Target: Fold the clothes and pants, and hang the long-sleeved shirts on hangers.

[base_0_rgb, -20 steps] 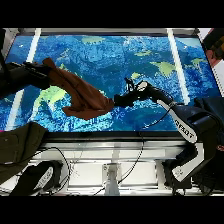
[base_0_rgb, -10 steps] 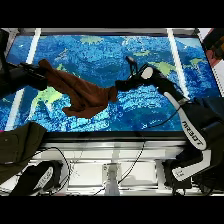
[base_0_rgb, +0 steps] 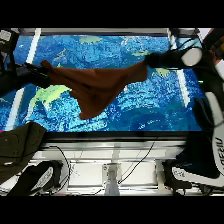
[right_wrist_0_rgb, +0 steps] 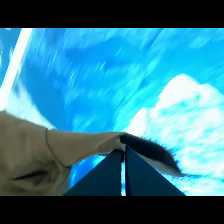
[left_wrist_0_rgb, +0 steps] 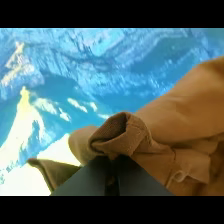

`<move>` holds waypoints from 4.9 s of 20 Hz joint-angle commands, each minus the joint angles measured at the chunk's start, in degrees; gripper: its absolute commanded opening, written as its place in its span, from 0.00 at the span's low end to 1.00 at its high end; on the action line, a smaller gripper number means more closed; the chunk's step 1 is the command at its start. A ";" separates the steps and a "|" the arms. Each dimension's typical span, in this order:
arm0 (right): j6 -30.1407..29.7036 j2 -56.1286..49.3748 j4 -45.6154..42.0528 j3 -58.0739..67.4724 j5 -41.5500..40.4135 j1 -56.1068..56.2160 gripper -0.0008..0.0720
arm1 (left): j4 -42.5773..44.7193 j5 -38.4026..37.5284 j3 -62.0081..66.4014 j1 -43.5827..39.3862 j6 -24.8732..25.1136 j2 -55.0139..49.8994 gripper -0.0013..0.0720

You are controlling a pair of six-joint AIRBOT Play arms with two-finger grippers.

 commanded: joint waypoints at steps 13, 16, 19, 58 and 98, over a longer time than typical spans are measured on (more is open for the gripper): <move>-2.25 22.82 -2.32 0.09 12.85 -4.92 0.03 | 5.22 31.98 0.04 0.04 -1.20 8.24 0.05; -2.19 25.40 -1.88 0.07 17.40 -1.01 0.03 | 5.20 38.93 0.11 0.02 -1.22 7.76 0.05; -1.86 26.67 1.18 -0.04 18.25 6.62 0.03 | 5.33 40.26 0.28 -2.27 -0.33 7.39 0.05; 27.82 10.16 -29.86 -27.65 -18.99 -8.81 0.03 | -6.45 70.36 2.58 -29.40 -15.82 -44.50 0.06; 27.78 9.57 -29.92 -27.65 -25.09 -8.85 0.04 | -33.90 -17.55 -5.81 -2.69 0.39 -40.50 0.89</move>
